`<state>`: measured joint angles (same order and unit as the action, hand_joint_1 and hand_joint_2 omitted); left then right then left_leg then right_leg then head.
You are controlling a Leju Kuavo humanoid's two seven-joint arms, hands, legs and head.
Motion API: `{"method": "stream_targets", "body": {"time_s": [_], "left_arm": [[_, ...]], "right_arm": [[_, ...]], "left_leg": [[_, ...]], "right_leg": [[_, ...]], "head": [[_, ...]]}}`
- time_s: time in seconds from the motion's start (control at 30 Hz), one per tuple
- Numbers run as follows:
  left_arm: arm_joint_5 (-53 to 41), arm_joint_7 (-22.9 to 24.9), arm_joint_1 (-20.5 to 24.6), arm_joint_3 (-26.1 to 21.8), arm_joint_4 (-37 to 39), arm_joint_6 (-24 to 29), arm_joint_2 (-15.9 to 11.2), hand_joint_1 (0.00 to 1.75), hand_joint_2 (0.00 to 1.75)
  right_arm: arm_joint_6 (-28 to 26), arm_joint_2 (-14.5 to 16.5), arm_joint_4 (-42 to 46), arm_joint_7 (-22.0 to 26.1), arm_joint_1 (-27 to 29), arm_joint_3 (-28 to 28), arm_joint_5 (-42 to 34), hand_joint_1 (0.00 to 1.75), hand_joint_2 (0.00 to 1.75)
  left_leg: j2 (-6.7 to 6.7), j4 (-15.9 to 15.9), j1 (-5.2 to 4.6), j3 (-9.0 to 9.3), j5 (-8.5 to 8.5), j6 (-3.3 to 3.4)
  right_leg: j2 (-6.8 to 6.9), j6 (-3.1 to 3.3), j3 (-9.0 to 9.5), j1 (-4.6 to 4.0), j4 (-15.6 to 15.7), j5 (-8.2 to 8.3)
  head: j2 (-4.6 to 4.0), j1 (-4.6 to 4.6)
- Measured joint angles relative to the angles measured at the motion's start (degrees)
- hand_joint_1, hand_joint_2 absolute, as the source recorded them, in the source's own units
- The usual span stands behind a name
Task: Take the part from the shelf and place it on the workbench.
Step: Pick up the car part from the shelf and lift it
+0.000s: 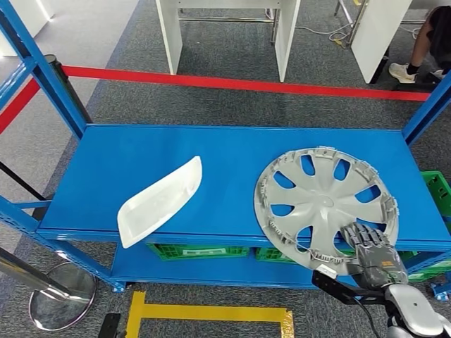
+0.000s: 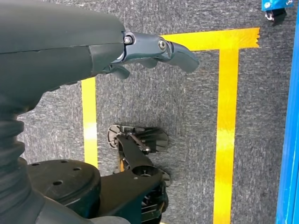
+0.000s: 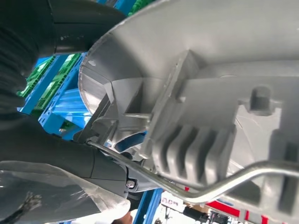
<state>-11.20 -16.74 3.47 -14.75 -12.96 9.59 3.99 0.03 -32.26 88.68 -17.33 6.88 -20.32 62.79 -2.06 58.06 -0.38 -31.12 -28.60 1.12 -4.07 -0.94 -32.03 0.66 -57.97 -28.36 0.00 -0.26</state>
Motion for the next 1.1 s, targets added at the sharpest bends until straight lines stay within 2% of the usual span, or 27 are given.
{"method": "stream_targets", "body": {"time_s": [0.07,0.1,0.13,0.23,0.27,0.9,1.1], "left_arm": [[-0.1,0.1,0.1,0.0,0.0,0.0,0.1,0.00,1.75],[-0.1,0.1,0.1,0.0,0.0,0.0,0.1,0.00,1.75],[-0.2,0.1,0.2,0.0,0.0,0.0,0.1,0.00,1.75],[-0.2,0.1,0.2,0.0,0.0,0.1,0.2,0.00,1.75],[-0.2,0.1,0.2,0.0,0.0,0.1,0.2,0.00,1.75],[-0.7,0.1,0.2,0.0,0.0,0.2,0.4,0.00,1.75],[-0.8,-0.2,0.2,-0.1,0.0,0.7,0.5,0.00,1.75]], "right_arm": [[-0.1,0.4,-0.9,0.3,-0.7,0.0,1.3,0.23,1.75],[-0.3,0.6,-1.3,0.3,-1.0,0.0,1.9,0.23,1.75],[-0.4,0.8,-1.7,0.4,-1.2,0.0,2.4,0.44,1.75],[-0.8,1.2,-2.7,0.4,-1.8,0.0,3.5,1.58,1.75],[-0.9,1.3,-2.9,0.4,-2.0,0.0,3.7,1.75,1.75],[-4.0,4.0,-4.6,2.4,-3.7,0.0,8.9,1.75,1.75],[-9.4,4.8,-1.4,4.1,-1.6,0.2,8.9,1.75,1.75]], "left_leg": [[0.00,0.0,0.00,0.01,0.00,0.00],[0.00,0.0,0.00,0.02,0.00,0.00],[0.00,0.0,0.00,0.02,0.00,0.00],[0.00,0.0,0.00,0.03,0.00,0.00],[0.00,0.0,0.00,0.03,0.00,0.00],[-0.04,0.0,0.00,0.12,0.02,0.02],[-0.04,0.0,0.00,0.10,0.01,0.02]], "right_leg": [[0.00,0.00,0.01,0.00,0.0,0.00],[0.00,0.00,0.01,0.00,0.0,0.00],[0.00,0.00,0.02,0.00,0.0,0.00],[0.00,-0.01,0.03,0.00,0.0,0.01],[0.00,-0.01,0.03,0.00,0.0,0.01],[0.05,-0.01,0.12,0.00,0.0,0.00],[0.05,-0.01,0.11,0.00,0.0,0.00]], "head": [[0.00,0.00],[0.00,0.00],[0.00,-0.01],[0.00,-0.01],[0.00,-0.01],[0.00,0.00],[0.00,0.01]]}}
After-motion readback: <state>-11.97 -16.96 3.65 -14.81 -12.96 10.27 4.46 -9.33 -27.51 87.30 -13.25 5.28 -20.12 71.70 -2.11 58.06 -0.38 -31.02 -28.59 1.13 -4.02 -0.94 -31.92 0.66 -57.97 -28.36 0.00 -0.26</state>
